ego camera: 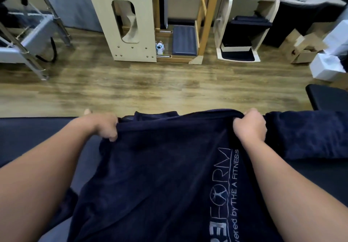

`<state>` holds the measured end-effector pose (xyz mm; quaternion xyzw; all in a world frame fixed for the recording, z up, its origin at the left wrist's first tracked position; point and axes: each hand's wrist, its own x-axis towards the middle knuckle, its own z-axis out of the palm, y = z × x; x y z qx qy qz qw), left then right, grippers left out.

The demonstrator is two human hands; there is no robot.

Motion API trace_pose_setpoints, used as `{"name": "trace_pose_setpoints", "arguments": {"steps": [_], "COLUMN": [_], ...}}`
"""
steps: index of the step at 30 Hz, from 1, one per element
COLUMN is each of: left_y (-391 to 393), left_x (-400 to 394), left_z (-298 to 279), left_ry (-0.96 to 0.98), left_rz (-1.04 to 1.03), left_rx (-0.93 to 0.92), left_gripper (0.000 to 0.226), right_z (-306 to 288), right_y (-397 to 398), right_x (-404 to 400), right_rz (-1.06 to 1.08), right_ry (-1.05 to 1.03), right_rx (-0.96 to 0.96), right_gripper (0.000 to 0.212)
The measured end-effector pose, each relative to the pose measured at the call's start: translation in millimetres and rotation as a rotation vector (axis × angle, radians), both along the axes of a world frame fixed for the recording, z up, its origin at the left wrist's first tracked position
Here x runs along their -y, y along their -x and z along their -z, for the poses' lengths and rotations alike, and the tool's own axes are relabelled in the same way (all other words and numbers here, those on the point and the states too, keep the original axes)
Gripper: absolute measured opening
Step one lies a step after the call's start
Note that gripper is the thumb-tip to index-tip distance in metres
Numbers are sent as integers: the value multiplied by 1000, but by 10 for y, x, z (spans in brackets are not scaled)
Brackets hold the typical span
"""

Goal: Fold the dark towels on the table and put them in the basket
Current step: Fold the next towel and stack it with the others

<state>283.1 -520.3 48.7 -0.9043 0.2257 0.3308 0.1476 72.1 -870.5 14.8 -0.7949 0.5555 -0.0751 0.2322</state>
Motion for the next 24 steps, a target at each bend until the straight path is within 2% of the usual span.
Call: {"name": "trace_pose_setpoints", "arguments": {"steps": [3,4,6,8,9,10,12,13,15,16,17,19,20,21,22,24], "left_y": [-275,-320,-318,-302,-306,-318,-342,-318,-359,-440,-556,-716,-757,-779,-758,-664], "left_x": [-106,-119,-126,-166,-227,-301,-399,-407,-428,-445,-484,-552,-561,-563,-543,-491], "left_z": [-63,-59,-29,34,94,167,314,315,268,240,220,130,107,123,145,250], "left_ry": [248,229,46,-159,-169,-64,442,723,1024,1009,901,434,247,139,94,147], "left_rz": [-153,-157,-107,-54,-54,-79,-317,-469,-596,-555,-448,-181,-98,-61,-59,-130], "left_rx": [123,185,240,184,153,114,-25,-71,39,170,305,523,519,468,384,217], "left_gripper": [33,32,26,26,24,20,11,15,29,32,32,30,27,22,17,16], "right_z": [82,128,238,337,368,397,420,432,436,435,432,441,439,430,411,375], "right_y": [-42,-55,-93,-118,-123,-129,-138,-155,-196,-210,-212,-207,-211,-217,-221,-254], "right_x": [-62,-97,-157,-182,-184,-174,-168,-167,-190,-203,-222,-241,-236,-235,-233,-227], "right_rz": [-3,-45,-224,-351,-373,-384,-429,-451,-438,-419,-411,-429,-434,-425,-407,-372], "right_ry": [10,8,-10,-62,-80,-77,-38,-12,19,30,38,49,52,55,67,98], "right_rx": [-37,-57,-87,-105,-120,-146,-224,-255,-304,-324,-334,-323,-304,-287,-277,-270], "right_gripper": [36,38,33,32,35,37,35,34,32,32,32,34,34,35,37,39]}}
